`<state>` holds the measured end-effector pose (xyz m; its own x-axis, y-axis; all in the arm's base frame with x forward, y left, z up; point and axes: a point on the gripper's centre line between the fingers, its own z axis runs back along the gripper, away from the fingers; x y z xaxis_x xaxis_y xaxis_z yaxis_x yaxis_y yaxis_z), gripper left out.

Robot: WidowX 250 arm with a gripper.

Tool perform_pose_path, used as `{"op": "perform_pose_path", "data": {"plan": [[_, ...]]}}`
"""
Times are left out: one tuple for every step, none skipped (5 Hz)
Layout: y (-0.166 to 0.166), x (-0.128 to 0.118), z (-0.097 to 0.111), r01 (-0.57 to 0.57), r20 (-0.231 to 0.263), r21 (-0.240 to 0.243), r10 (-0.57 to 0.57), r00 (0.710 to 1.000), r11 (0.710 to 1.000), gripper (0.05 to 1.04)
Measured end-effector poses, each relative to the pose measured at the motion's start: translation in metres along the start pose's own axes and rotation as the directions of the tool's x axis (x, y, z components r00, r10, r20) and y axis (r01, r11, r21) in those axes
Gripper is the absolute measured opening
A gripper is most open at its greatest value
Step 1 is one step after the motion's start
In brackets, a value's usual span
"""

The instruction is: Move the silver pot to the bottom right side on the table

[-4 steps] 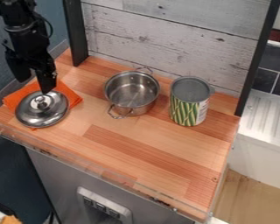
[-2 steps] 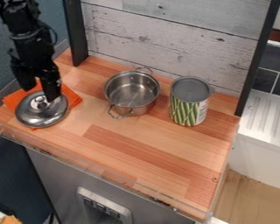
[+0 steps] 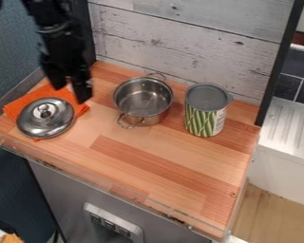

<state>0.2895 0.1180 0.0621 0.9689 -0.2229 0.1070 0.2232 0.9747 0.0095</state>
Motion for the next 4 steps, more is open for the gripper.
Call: {"op": "perform_pose_path", "data": {"plan": [[-0.008, 0.026, 0.001, -0.059, 0.035, 0.007, 0.059, 0.998, 0.998, 1.001], [-0.01, 0.046, -0.017, -0.136, 0.035, 0.017, 0.136, 0.99, 0.991, 1.001], [-0.014, 0.064, -0.033, -0.182, 0.025, 0.03, 0.181, 0.983, 0.983, 1.001], [-0.021, 0.079, -0.043, -0.204, 0.031, 0.042, 0.202, 0.979, 0.978, 1.001]]}}
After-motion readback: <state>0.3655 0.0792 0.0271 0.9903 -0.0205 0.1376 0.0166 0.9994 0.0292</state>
